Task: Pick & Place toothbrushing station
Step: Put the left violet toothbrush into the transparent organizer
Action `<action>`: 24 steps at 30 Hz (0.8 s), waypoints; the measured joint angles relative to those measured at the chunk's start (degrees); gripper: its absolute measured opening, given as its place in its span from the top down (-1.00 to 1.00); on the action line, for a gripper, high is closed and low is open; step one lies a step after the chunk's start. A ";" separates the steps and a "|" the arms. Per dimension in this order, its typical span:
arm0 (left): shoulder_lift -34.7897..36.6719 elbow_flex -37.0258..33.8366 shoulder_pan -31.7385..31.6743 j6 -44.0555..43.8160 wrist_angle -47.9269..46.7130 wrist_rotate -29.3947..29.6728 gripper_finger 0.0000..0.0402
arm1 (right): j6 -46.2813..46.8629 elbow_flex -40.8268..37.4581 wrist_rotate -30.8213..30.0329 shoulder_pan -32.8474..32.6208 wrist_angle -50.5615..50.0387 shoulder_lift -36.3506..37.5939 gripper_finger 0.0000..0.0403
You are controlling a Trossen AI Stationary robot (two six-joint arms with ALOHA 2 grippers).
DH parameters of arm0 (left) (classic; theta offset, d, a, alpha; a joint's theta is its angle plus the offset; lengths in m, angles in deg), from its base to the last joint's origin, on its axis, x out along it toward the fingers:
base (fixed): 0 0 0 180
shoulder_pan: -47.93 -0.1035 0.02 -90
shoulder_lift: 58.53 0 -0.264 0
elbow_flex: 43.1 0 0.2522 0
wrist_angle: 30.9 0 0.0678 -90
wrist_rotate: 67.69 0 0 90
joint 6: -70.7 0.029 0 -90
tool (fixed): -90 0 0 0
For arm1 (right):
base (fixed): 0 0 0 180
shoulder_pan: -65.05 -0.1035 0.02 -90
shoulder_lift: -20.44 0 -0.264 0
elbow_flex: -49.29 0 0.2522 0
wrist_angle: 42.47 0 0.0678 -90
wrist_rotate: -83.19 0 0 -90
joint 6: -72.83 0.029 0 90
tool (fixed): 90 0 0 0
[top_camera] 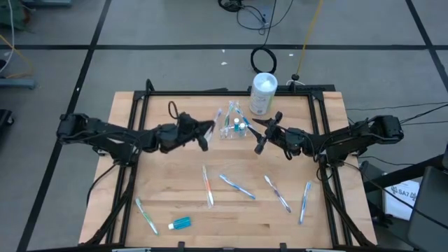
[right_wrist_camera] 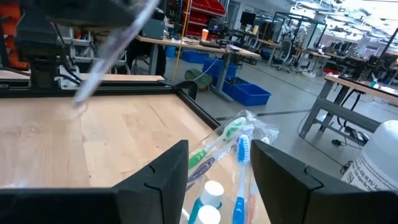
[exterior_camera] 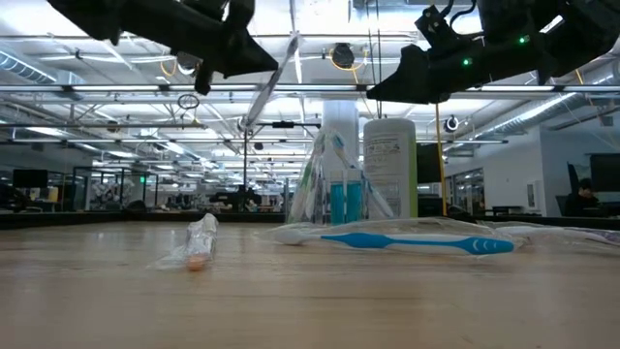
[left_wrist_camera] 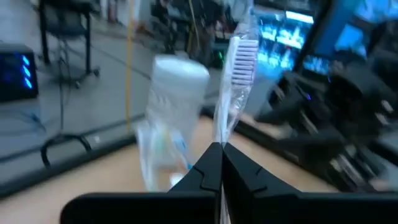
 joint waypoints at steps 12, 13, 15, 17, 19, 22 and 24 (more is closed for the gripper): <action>-15.61 0.02 -8.47 7.58 23.64 -6.04 0.96 | -0.55 0.00 0.00 0.02 0.07 0.00 0.18; -17.04 0.02 -8.94 7.86 25.98 -6.27 0.97 | -0.56 0.00 0.00 0.02 0.06 0.00 0.18; -19.64 0.02 -9.95 7.93 29.92 -6.96 0.99 | -0.56 0.00 0.00 0.02 0.07 0.00 0.18; -22.07 0.02 -10.88 7.69 33.06 -8.43 0.98 | -0.59 0.00 0.00 0.02 0.06 0.00 0.18; -23.84 0.02 -11.64 7.80 35.17 -10.24 0.97 | -0.59 0.00 0.00 0.02 0.07 0.00 0.18; -26.26 0.04 -12.41 8.02 37.78 -11.67 0.99 | -0.61 0.00 0.00 0.04 0.07 0.00 0.18; -27.67 0.26 -12.73 7.96 38.04 -12.10 0.97 | -0.61 0.00 0.00 0.07 0.07 0.00 0.18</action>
